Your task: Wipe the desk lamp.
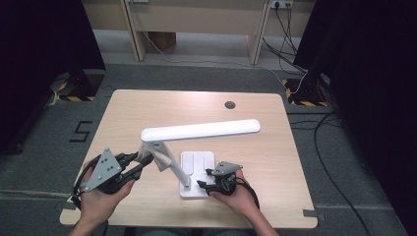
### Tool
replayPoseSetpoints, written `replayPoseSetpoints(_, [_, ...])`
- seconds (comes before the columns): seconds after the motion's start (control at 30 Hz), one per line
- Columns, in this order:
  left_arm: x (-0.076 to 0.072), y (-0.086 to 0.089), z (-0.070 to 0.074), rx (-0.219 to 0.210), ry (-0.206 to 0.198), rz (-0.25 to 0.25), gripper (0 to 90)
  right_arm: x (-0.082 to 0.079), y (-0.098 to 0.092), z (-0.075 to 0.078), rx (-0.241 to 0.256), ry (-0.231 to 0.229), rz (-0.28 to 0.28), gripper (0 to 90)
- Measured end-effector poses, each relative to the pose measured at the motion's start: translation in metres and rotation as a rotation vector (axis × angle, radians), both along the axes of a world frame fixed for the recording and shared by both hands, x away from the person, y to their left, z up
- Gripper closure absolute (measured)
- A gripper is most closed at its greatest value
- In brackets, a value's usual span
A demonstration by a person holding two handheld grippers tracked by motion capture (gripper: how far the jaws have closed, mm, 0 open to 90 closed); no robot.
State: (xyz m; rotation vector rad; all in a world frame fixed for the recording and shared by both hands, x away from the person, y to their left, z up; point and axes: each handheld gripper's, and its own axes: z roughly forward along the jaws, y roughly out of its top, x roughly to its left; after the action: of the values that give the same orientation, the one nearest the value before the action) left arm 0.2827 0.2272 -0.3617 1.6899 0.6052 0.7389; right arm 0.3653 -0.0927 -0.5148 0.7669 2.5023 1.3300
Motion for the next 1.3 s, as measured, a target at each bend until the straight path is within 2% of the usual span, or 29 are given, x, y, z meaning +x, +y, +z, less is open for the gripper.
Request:
replayPoseSetpoints(0.6, [-0.002, -0.012, -0.019, 0.024, 0.025, 0.032, 75.5, 0.0, 0.0, 0.0, 0.0, 0.004, -0.005, 43.6])
replayPoseSetpoints(1.3, [0.002, -0.021, -0.047, 0.045, 0.089, 0.03, 75.3, -0.001, 0.0, 0.0, -0.002, 0.009, -0.008, 43.5])
